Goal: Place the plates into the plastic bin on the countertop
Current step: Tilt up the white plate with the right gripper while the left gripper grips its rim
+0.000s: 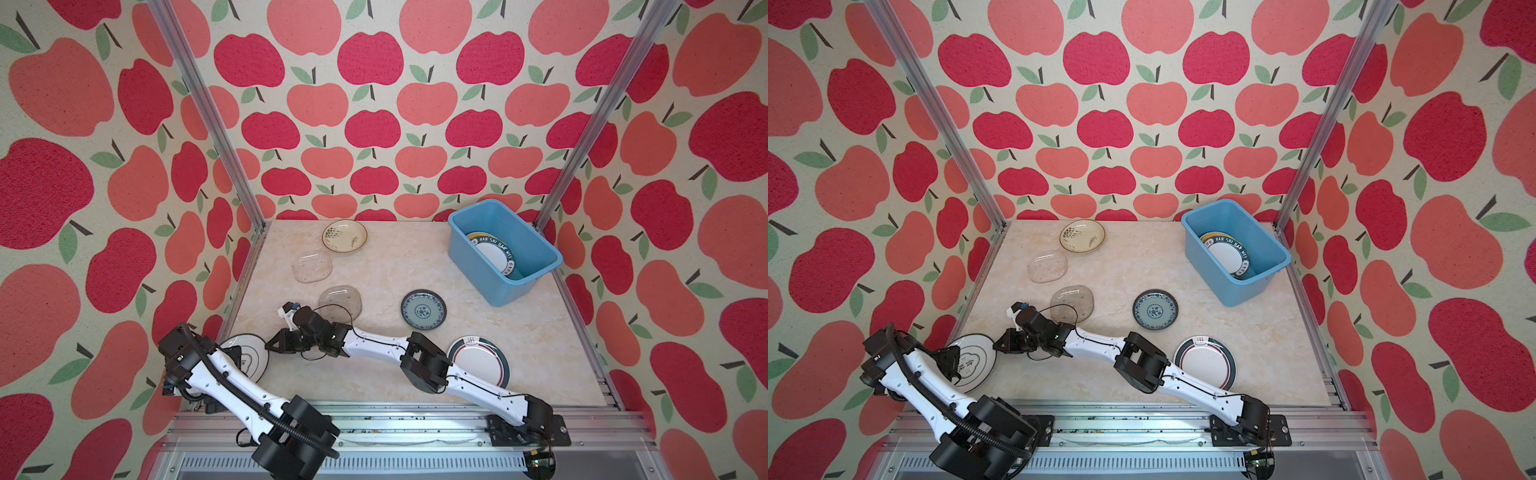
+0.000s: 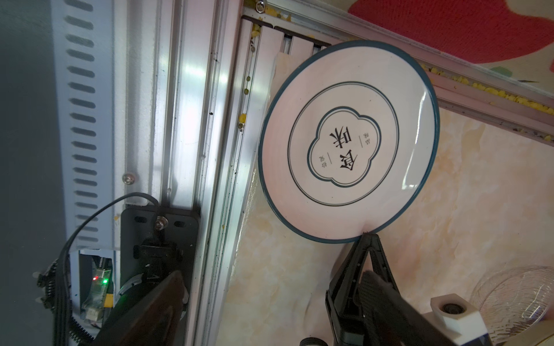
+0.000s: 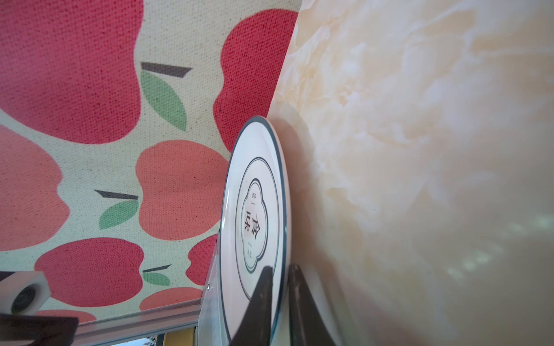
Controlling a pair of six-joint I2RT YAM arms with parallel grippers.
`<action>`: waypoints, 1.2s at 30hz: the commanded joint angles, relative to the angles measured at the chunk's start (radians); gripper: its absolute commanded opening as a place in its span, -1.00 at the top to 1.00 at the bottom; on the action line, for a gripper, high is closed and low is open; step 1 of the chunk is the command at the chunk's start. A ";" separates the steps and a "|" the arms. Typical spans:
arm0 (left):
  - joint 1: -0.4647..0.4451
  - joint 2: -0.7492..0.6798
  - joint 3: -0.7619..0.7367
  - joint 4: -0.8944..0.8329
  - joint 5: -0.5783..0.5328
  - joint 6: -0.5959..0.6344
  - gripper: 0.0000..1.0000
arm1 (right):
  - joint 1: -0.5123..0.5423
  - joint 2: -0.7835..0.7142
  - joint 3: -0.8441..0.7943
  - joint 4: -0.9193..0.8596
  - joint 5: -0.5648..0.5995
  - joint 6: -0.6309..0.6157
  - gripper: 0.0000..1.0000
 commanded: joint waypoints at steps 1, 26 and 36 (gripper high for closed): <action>0.010 0.010 -0.014 0.038 -0.030 -0.050 -0.88 | 0.003 0.047 -0.028 -0.014 -0.013 0.004 0.77; -0.042 0.166 -0.048 0.326 0.047 0.173 -0.86 | -0.123 -0.259 -0.495 0.126 0.039 -0.018 0.96; -0.206 0.297 -0.062 0.431 0.138 0.225 -0.80 | -0.156 -0.368 -0.669 0.143 0.039 -0.060 0.91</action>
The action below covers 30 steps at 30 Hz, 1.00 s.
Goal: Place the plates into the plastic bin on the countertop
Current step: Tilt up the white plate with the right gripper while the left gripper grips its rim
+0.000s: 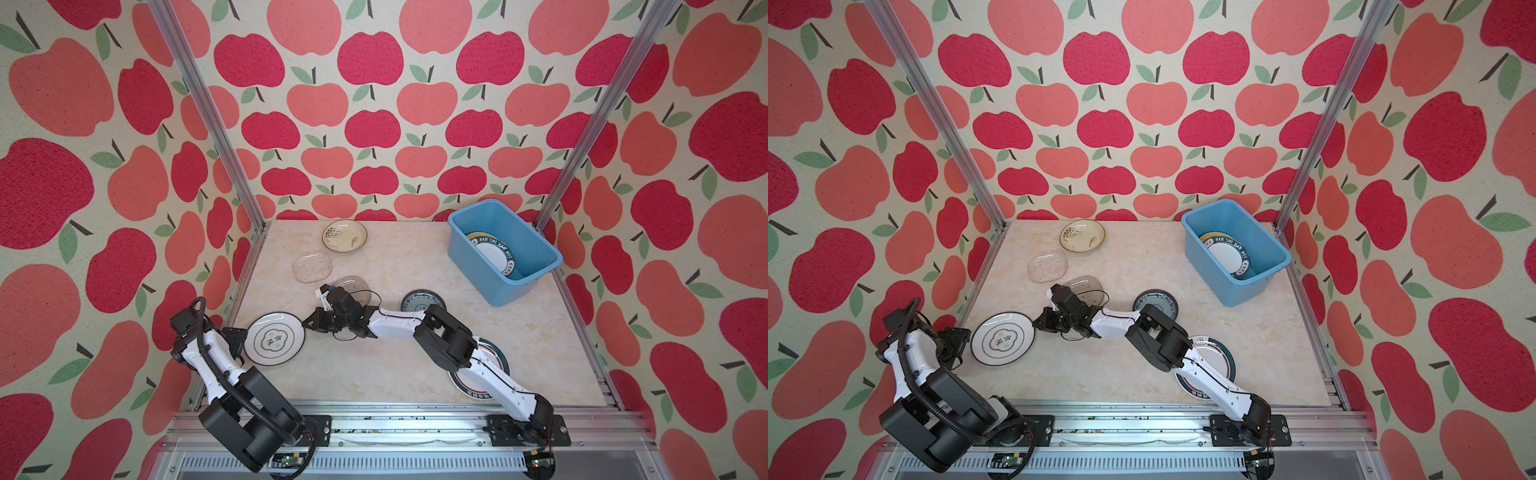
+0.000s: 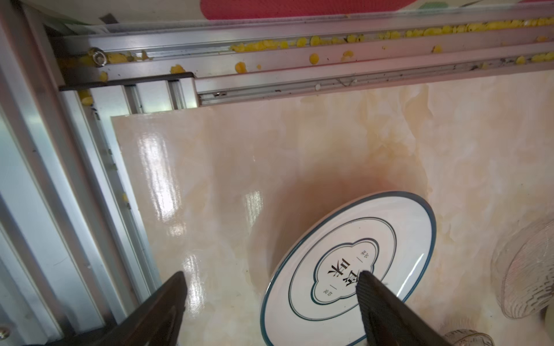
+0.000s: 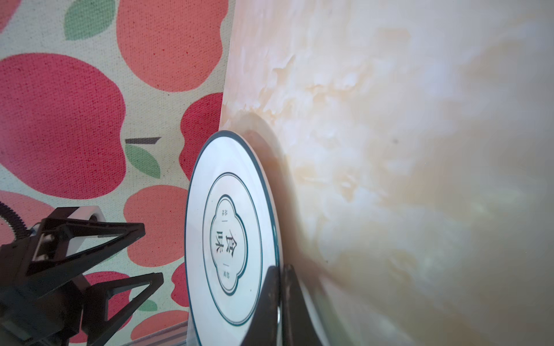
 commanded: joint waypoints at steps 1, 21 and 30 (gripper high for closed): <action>-0.031 0.036 -0.023 0.063 0.069 0.031 -0.79 | 0.005 -0.027 -0.037 -0.039 0.023 -0.042 0.89; -0.136 0.217 -0.042 0.211 0.138 0.067 -0.40 | 0.017 -0.014 -0.010 -0.032 -0.022 -0.054 0.20; -0.181 0.255 -0.036 0.227 0.137 0.059 -0.32 | 0.035 0.043 0.081 -0.049 -0.072 -0.042 0.29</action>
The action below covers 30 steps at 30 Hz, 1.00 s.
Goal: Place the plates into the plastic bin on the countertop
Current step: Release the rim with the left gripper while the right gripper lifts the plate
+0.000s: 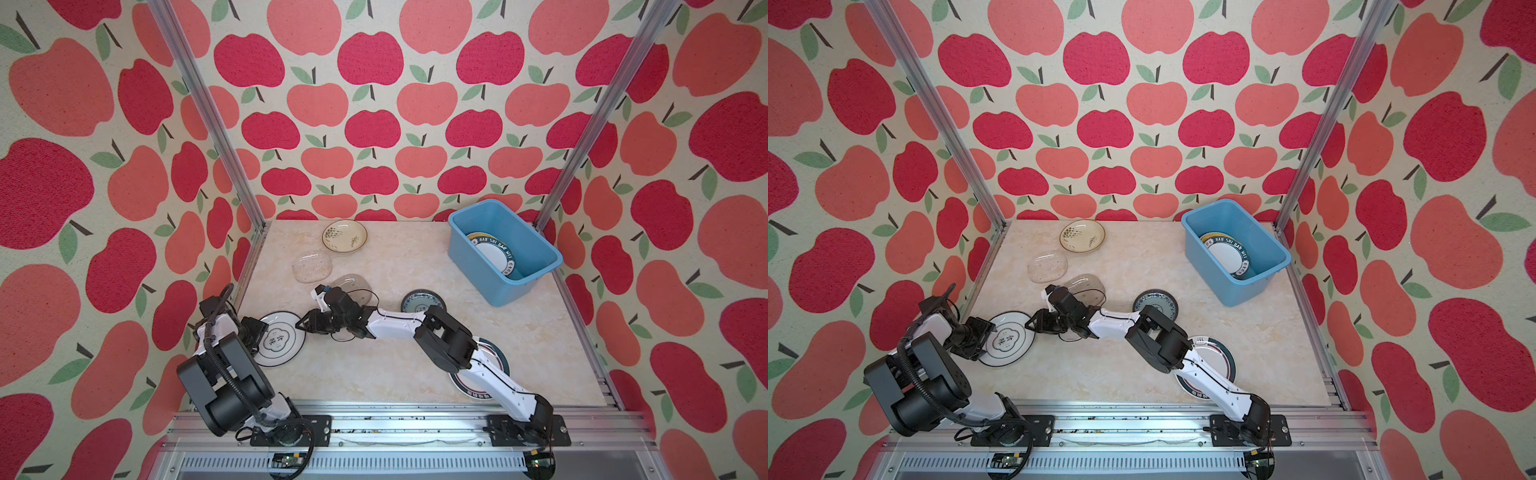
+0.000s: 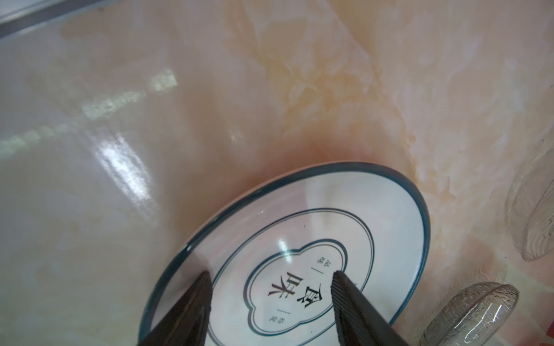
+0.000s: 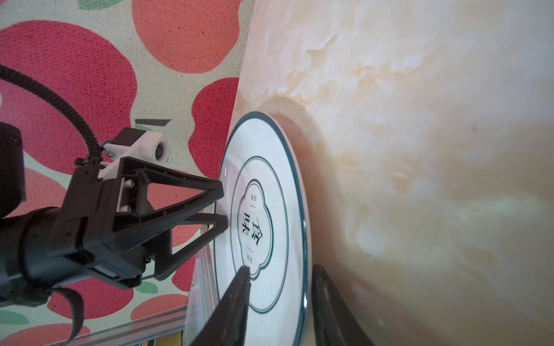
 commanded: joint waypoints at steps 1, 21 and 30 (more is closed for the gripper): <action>-0.011 0.019 -0.008 0.010 0.001 0.006 -0.32 | 0.012 0.037 0.038 -0.032 -0.036 0.000 0.29; -0.027 -0.178 0.038 -0.062 0.001 -0.021 -0.35 | 0.016 0.000 0.036 -0.097 -0.006 -0.015 0.94; -0.109 -0.674 0.093 -0.256 -0.161 -0.189 -0.56 | 0.000 -0.198 -0.016 -0.401 0.082 -0.159 0.97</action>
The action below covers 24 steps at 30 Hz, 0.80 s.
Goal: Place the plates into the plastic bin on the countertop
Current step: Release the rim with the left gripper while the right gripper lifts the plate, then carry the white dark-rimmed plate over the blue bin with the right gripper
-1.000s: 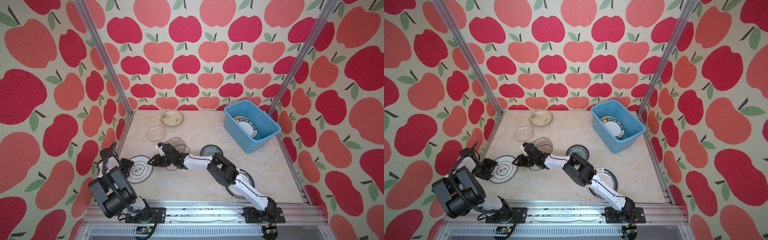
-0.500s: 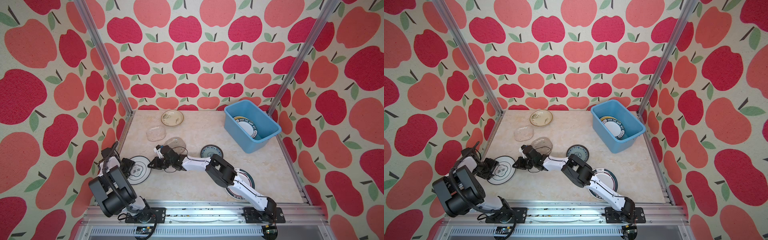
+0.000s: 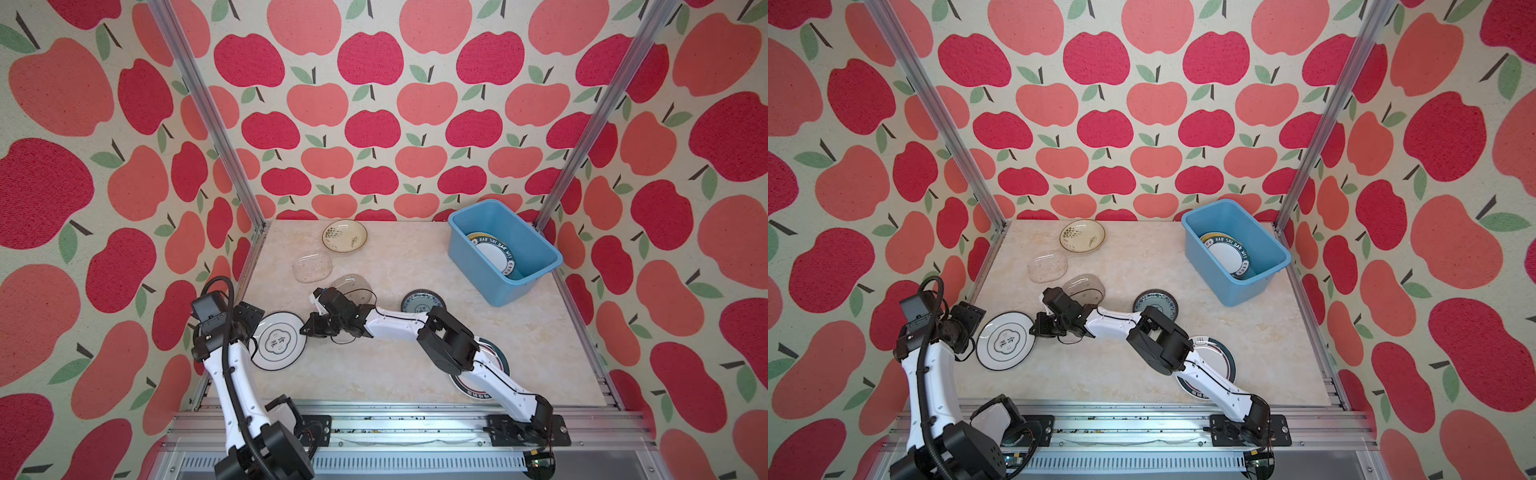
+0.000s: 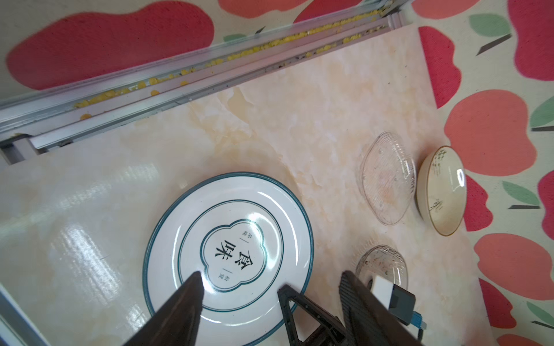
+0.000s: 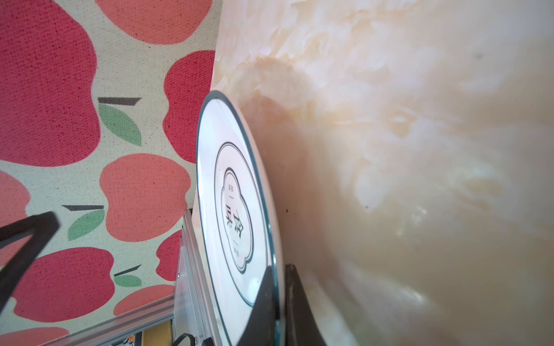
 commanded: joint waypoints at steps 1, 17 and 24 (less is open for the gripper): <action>-0.052 -0.124 0.067 -0.145 -0.080 -0.106 -0.57 | -0.017 -0.150 -0.038 -0.176 0.048 -0.107 0.97; -0.694 -0.065 0.365 -0.128 -0.236 -0.176 -0.66 | -0.292 -0.716 -0.280 -0.560 0.129 -0.279 1.00; -1.067 0.324 0.659 -0.128 -0.378 -0.027 -0.72 | -0.542 -0.886 -0.310 -0.650 0.086 -0.279 1.00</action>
